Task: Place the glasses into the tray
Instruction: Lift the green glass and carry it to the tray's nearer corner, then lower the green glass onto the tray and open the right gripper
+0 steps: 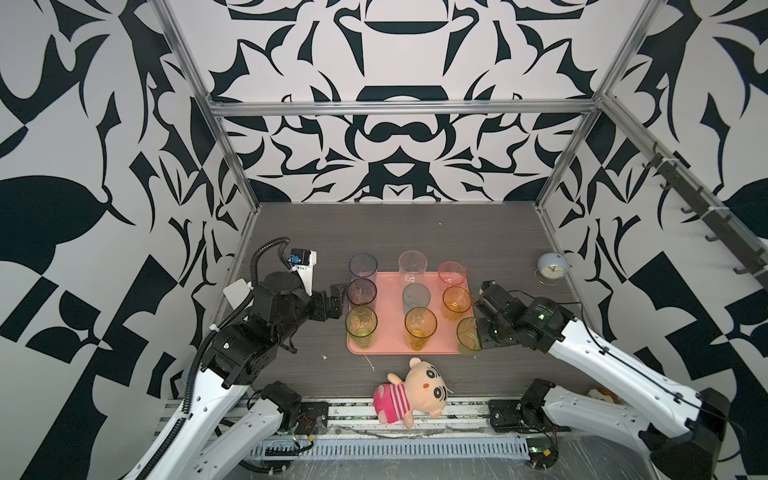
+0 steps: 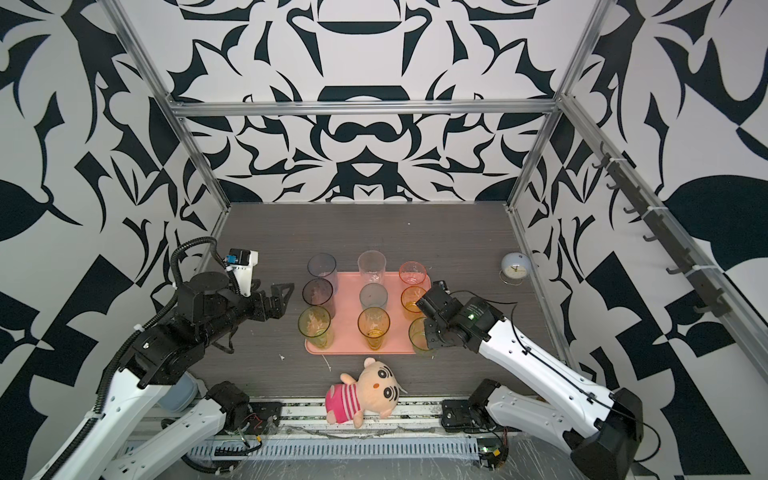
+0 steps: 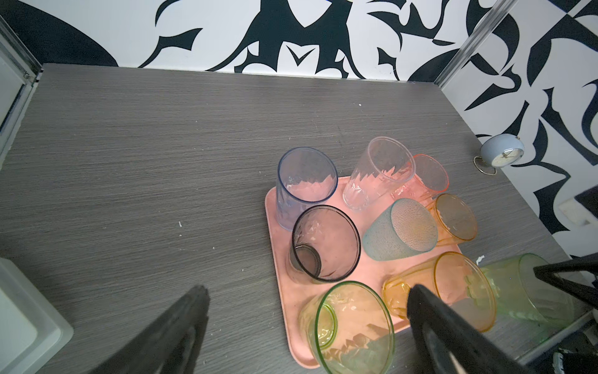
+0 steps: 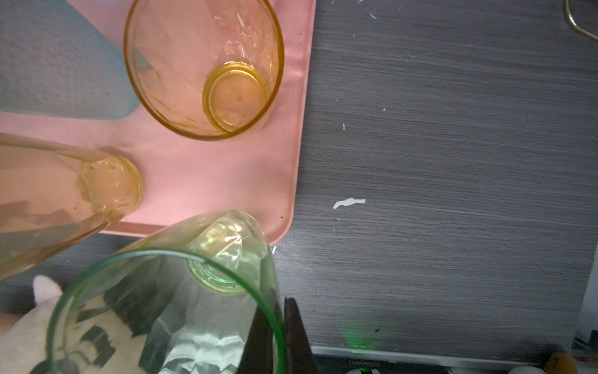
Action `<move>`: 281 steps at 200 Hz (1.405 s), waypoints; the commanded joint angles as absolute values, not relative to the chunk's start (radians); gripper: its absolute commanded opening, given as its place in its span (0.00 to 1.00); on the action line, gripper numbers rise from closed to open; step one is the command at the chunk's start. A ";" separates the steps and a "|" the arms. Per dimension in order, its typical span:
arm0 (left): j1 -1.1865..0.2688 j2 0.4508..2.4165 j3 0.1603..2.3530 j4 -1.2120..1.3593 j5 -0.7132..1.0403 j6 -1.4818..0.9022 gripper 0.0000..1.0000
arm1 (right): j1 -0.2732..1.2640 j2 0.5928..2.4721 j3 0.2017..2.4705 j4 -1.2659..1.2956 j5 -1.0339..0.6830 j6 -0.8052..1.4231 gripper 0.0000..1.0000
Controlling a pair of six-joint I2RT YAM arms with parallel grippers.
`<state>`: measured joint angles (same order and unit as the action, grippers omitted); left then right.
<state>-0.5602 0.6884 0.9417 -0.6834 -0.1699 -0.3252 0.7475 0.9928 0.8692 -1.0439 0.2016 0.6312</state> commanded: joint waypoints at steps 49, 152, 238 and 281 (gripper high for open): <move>-0.555 0.678 0.933 -0.669 -0.164 -0.336 0.99 | 0.759 1.026 0.802 -0.899 0.224 0.665 0.00; -0.555 0.679 0.933 -0.668 -0.158 -0.337 0.99 | 0.761 1.046 0.733 -0.818 0.261 0.674 0.00; -0.555 0.670 0.931 -0.667 -0.160 -0.339 0.99 | 0.761 1.055 0.727 -0.808 0.273 0.711 0.00; -0.555 0.667 0.931 -0.670 -0.160 -0.341 0.99 | 0.761 1.079 0.727 -0.810 0.262 0.728 0.00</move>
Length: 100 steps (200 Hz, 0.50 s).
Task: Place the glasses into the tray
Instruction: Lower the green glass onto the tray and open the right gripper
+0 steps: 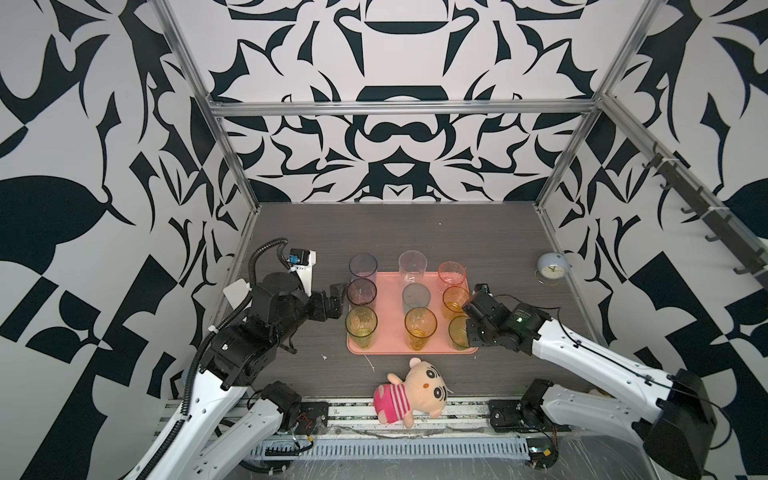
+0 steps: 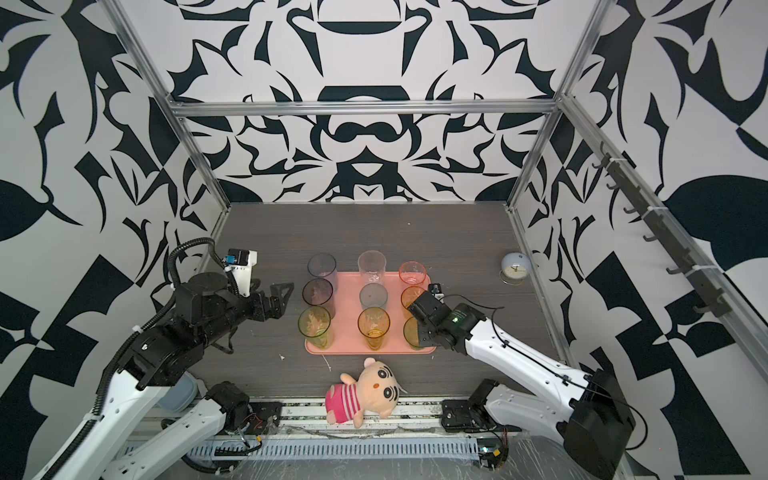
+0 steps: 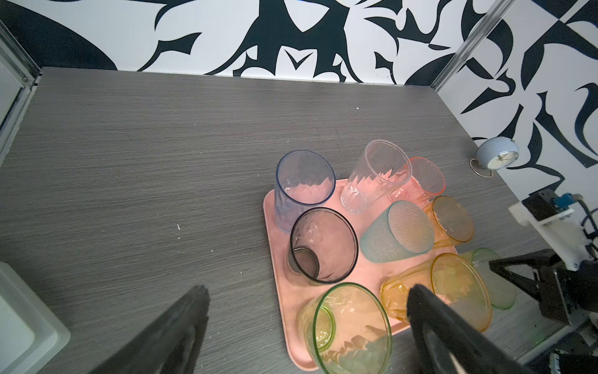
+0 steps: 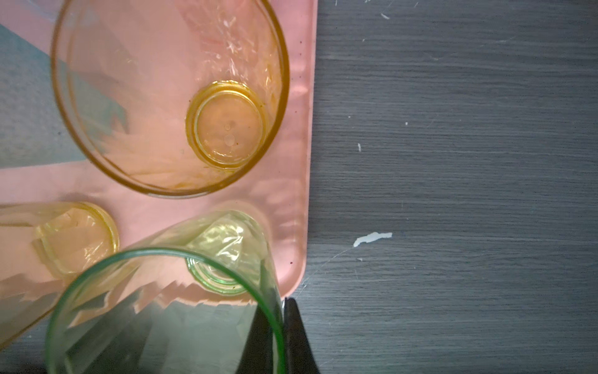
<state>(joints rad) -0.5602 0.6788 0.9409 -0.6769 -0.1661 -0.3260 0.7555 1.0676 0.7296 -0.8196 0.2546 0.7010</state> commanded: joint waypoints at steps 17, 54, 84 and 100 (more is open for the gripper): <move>-0.555 0.663 0.927 -0.665 -0.158 -0.344 0.99 | 0.761 1.083 0.731 -0.812 0.262 0.733 0.06; -0.555 0.676 0.937 -0.662 -0.159 -0.343 1.00 | 0.761 1.094 0.747 -0.832 0.251 0.739 0.19; -0.555 0.702 0.960 -0.682 -0.195 -0.355 0.99 | 0.761 1.082 0.775 -0.856 0.250 0.737 0.30; -0.555 0.716 0.977 -0.689 -0.200 -0.362 1.00 | 0.761 1.073 0.795 -0.870 0.254 0.734 0.33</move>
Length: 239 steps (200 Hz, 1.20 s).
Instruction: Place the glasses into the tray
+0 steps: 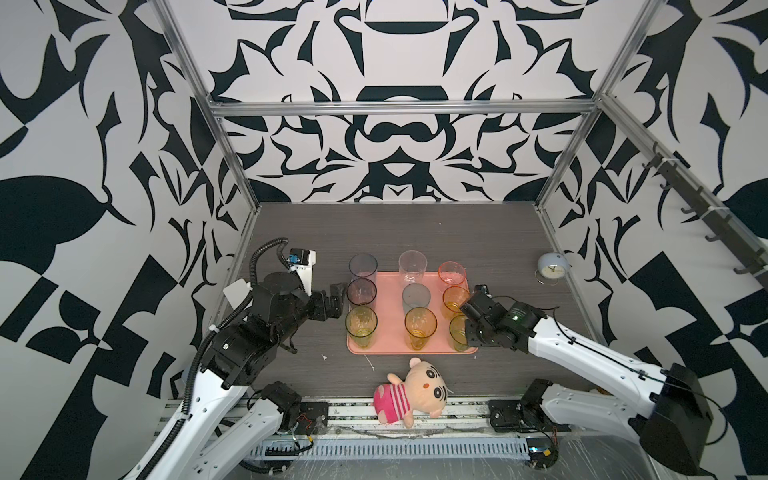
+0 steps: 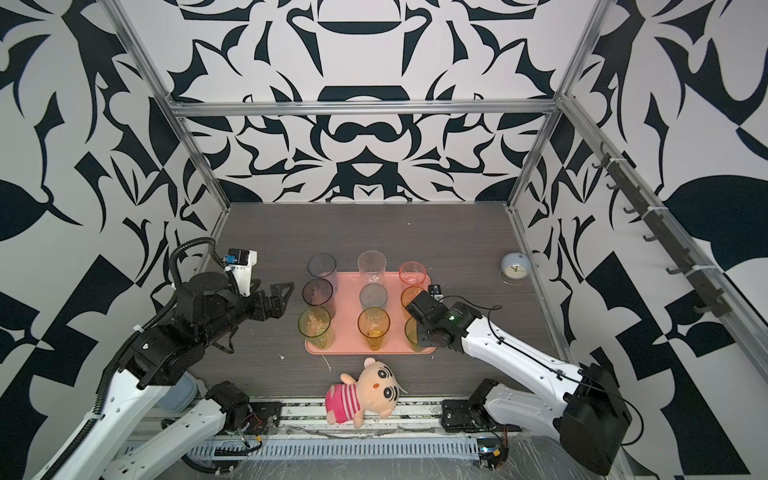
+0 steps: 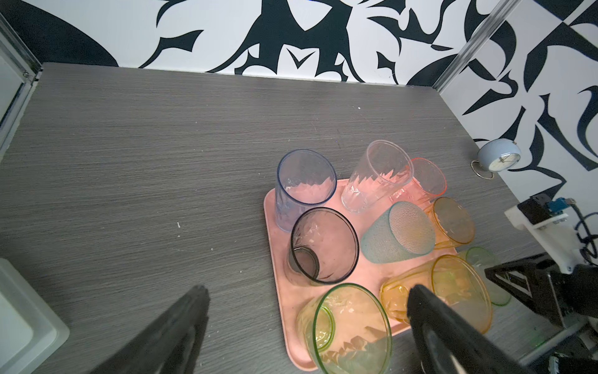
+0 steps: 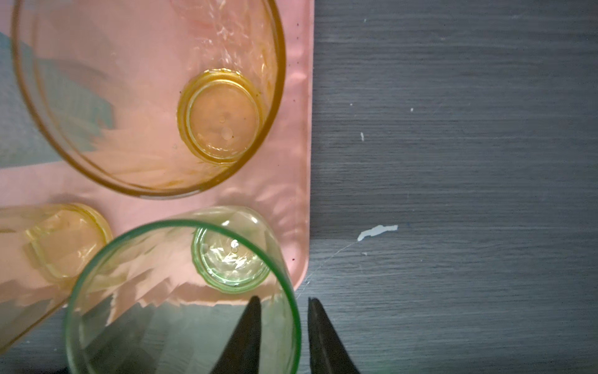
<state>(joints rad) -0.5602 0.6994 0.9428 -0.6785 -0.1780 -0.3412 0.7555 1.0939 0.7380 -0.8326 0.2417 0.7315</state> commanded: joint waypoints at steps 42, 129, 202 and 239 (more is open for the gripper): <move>-0.555 0.738 1.008 -0.699 -0.287 -0.400 1.00 | 0.762 1.060 0.880 -0.921 0.300 0.691 0.37; -0.555 0.738 0.983 -0.536 -0.597 -0.406 0.99 | 0.745 1.002 0.992 -0.802 0.517 0.518 0.49; -0.541 0.676 0.758 -0.121 -0.871 -0.133 1.00 | 0.504 1.011 0.909 -0.404 0.604 0.313 0.68; -0.416 0.718 0.677 -0.003 -0.833 -0.090 0.99 | 0.348 1.024 0.828 -0.212 0.486 0.251 0.82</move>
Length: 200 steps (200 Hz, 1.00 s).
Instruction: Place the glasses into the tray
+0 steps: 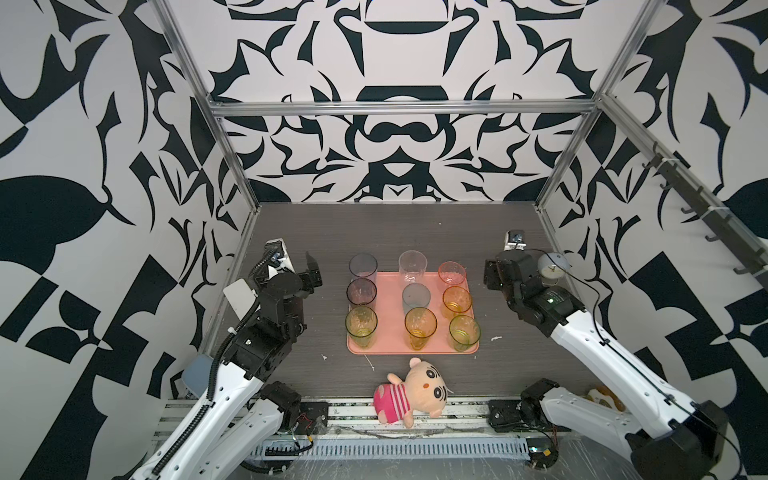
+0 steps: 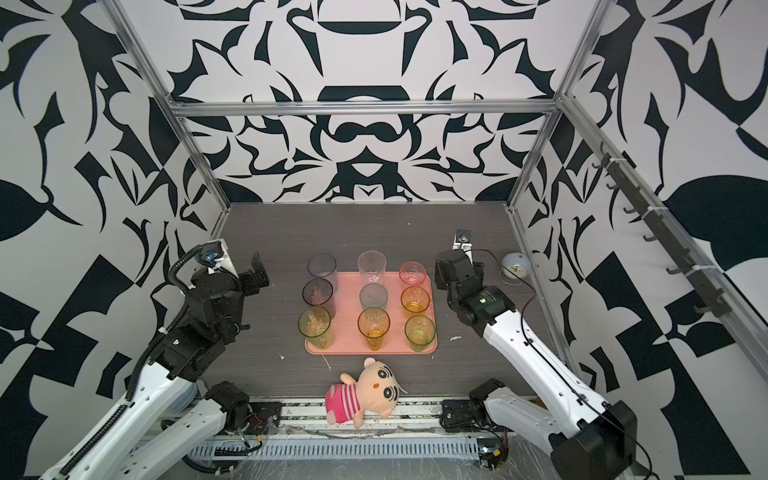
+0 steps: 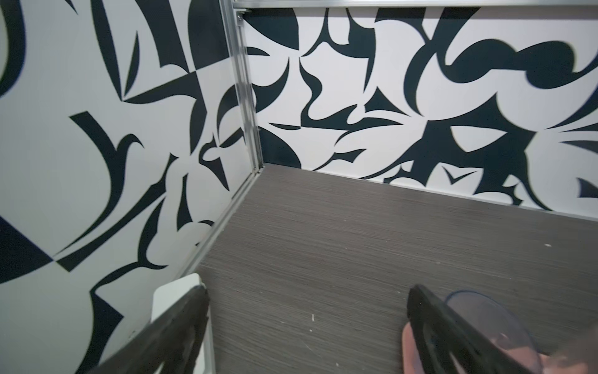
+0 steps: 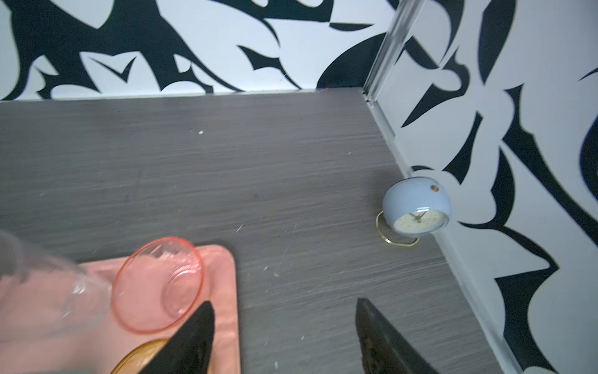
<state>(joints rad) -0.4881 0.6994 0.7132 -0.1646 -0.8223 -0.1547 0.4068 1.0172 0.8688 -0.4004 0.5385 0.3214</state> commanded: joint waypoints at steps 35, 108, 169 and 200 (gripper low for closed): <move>-0.261 0.800 0.582 0.121 -0.759 -0.098 0.99 | 0.261 1.060 0.710 0.001 0.508 0.219 0.98; -0.080 0.999 0.386 0.432 -0.669 -0.104 0.99 | 0.140 1.210 0.555 0.261 0.511 0.210 1.00; -0.024 1.089 0.350 0.525 -0.651 -0.150 0.99 | 0.130 1.298 0.493 0.429 0.470 0.100 1.00; 0.015 1.150 0.325 0.609 -0.588 -0.150 1.00 | 0.130 1.335 0.422 0.584 0.436 0.048 1.00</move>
<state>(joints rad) -0.0105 1.1084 0.3504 0.5022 -0.6384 -0.1314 0.1360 1.3190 0.4717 0.4091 0.4656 0.1104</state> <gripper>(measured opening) 0.994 0.994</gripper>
